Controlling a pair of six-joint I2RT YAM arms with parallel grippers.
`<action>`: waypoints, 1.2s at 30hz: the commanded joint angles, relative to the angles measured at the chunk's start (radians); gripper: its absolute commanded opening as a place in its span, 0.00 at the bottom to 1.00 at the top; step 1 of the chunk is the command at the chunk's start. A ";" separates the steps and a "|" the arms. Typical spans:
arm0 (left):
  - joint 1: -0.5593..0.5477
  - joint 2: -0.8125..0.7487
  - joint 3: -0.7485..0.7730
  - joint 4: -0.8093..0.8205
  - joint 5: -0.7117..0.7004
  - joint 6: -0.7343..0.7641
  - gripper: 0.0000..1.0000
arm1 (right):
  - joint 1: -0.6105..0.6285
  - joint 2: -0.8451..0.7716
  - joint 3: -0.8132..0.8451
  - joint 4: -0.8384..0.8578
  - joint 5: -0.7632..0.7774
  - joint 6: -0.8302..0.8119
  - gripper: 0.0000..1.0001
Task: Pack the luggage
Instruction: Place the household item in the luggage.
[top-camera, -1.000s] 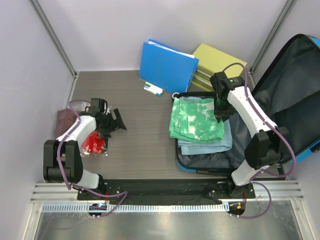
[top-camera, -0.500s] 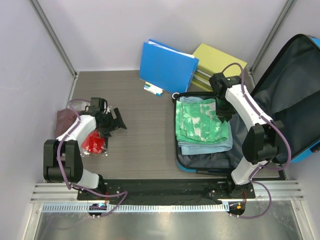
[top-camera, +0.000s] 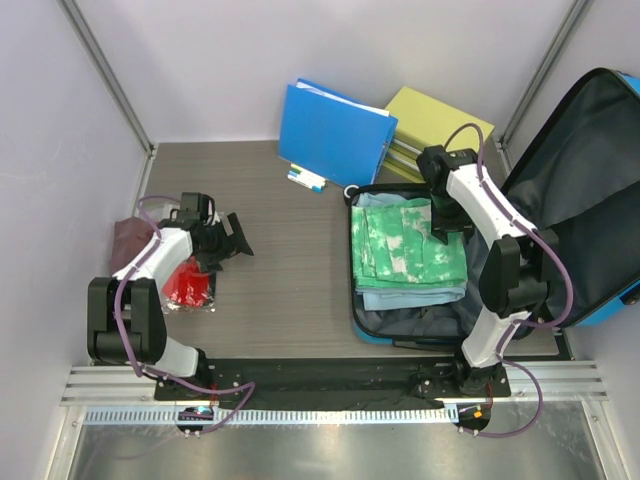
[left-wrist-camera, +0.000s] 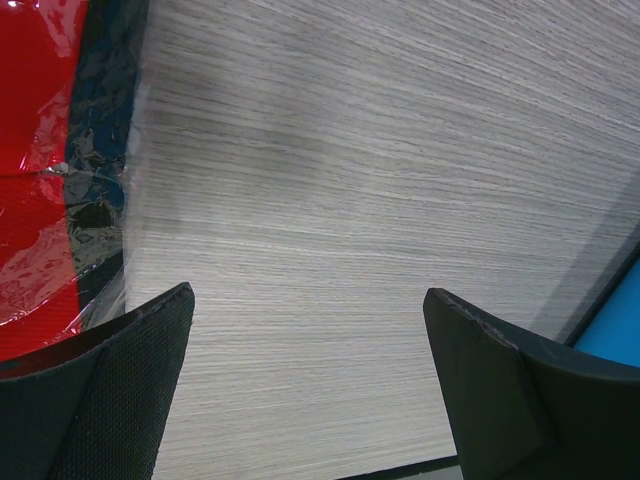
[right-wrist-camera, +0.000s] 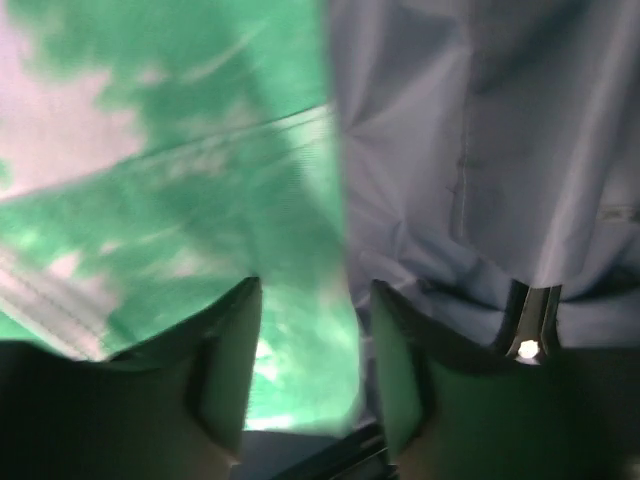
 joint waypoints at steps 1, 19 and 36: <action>0.003 0.003 0.036 0.006 0.009 0.012 0.97 | -0.023 0.002 0.070 -0.055 0.136 0.045 0.62; 0.003 0.004 0.050 0.001 0.005 0.003 0.97 | 0.150 0.002 -0.112 0.218 -0.307 0.146 0.71; 0.006 -0.088 0.171 -0.150 -0.306 0.175 1.00 | 0.172 -0.004 -0.002 0.231 -0.318 0.149 0.71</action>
